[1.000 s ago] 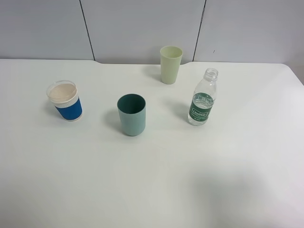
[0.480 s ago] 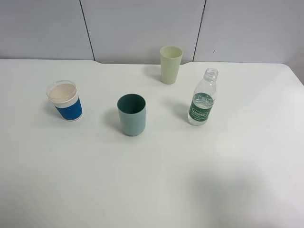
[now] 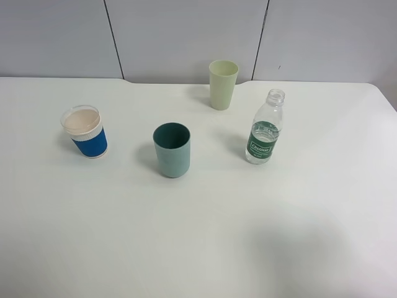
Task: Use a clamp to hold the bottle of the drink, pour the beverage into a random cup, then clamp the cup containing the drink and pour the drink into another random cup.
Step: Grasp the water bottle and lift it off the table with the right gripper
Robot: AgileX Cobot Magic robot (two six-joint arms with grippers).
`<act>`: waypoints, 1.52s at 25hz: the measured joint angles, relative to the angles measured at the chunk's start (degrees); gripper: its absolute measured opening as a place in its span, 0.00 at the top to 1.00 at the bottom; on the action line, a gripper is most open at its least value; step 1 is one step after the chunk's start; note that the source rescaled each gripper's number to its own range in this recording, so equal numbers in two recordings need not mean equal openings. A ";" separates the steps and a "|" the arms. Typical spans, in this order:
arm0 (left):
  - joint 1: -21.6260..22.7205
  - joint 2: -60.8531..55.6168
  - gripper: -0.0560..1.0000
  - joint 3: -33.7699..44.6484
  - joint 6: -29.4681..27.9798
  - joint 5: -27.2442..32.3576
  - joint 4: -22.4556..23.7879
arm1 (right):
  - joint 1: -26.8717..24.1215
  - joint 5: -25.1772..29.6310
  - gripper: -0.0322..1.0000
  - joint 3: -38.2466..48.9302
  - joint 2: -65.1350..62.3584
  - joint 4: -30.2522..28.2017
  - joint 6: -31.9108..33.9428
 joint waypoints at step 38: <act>0.00 0.00 0.00 0.00 0.00 0.00 0.00 | 18.38 -44.16 0.00 -3.64 60.08 1.10 -1.08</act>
